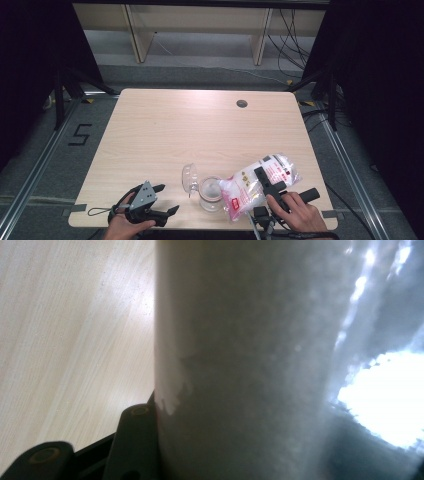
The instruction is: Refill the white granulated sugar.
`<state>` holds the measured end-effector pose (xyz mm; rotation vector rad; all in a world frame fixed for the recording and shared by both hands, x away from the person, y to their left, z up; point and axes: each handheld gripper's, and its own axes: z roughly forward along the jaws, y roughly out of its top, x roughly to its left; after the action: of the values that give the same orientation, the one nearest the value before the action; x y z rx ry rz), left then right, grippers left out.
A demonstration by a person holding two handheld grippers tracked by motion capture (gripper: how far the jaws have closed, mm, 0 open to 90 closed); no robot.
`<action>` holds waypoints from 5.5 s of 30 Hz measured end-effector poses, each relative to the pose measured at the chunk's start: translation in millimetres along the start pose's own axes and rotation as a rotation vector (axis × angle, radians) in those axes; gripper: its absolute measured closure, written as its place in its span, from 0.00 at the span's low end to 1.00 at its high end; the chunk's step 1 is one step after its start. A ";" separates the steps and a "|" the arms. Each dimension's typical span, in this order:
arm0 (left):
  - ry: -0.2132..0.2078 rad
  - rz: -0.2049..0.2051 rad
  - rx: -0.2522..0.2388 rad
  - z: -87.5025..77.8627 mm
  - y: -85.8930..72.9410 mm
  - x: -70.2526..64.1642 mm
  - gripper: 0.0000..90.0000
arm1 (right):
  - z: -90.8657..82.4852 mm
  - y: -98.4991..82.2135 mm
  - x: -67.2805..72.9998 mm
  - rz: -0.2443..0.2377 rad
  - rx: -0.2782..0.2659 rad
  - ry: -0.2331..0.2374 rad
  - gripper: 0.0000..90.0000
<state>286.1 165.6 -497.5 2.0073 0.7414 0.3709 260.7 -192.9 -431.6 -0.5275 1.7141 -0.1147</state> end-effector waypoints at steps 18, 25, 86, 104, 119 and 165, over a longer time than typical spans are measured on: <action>-0.001 0.002 0.000 0.0 -0.1 -0.1 0.20 | -1.1 -1.2 1.8 0.045 0.010 0.007 0.60; 0.000 0.001 -0.001 -0.1 0.0 -0.1 0.20 | -1.4 -1.2 1.5 0.051 0.007 0.006 0.60; 0.000 0.001 0.000 0.0 -0.1 -0.1 0.20 | -4.0 -2.4 -1.7 0.054 0.009 -0.001 0.61; 0.000 0.009 0.009 -0.3 0.1 0.7 0.20 | -4.7 -3.1 -3.7 0.026 0.012 -0.006 0.61; 0.005 0.011 0.007 0.1 -0.1 0.3 0.20 | -4.3 -2.4 -3.0 0.013 0.015 -0.006 0.61; 0.006 0.013 0.007 -0.1 -0.1 0.3 0.20 | -3.1 -4.5 -2.1 0.069 -0.025 -0.009 0.64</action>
<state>286.3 165.9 -497.6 2.0194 0.7350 0.3825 259.3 -196.8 -427.4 -0.4861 1.7247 -0.0411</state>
